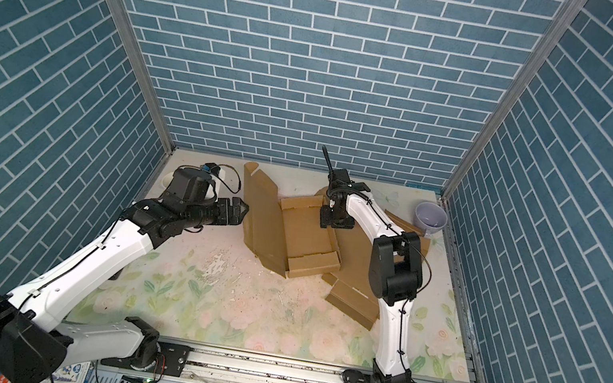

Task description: Fold the paper box

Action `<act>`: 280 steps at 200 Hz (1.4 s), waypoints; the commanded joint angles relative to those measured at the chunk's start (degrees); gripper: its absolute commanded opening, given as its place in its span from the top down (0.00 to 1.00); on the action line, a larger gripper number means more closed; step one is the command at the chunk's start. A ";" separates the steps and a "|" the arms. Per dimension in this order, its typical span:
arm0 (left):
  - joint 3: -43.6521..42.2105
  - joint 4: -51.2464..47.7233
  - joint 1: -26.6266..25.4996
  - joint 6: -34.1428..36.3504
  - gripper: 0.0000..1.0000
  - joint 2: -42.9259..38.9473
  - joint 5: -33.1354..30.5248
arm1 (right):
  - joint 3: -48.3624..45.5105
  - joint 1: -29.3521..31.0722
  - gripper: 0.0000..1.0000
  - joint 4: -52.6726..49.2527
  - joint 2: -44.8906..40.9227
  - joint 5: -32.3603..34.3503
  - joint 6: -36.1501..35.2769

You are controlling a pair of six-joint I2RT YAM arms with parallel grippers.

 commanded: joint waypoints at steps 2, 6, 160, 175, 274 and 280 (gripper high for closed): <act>-0.17 -0.28 0.55 0.58 0.09 -1.29 0.06 | 3.56 -0.24 0.49 -1.56 2.89 -1.79 -1.57; -0.20 -0.17 0.55 0.47 0.09 -1.30 0.17 | 3.54 -0.27 0.52 -1.21 3.13 -2.44 -0.84; 9.05 -4.65 2.88 3.91 0.09 -8.02 -0.63 | -46.49 2.51 0.97 31.98 -31.69 5.17 63.73; 8.60 -4.56 2.85 3.88 0.09 -8.33 -0.69 | -49.60 4.98 0.98 32.61 -33.95 10.11 69.39; -18.51 9.76 2.90 -12.64 0.13 -14.57 5.02 | -61.24 13.91 0.91 40.10 -35.66 19.26 89.85; -20.32 11.69 2.86 -14.08 0.13 -14.98 5.74 | -61.24 13.93 0.91 39.44 -35.83 19.28 89.59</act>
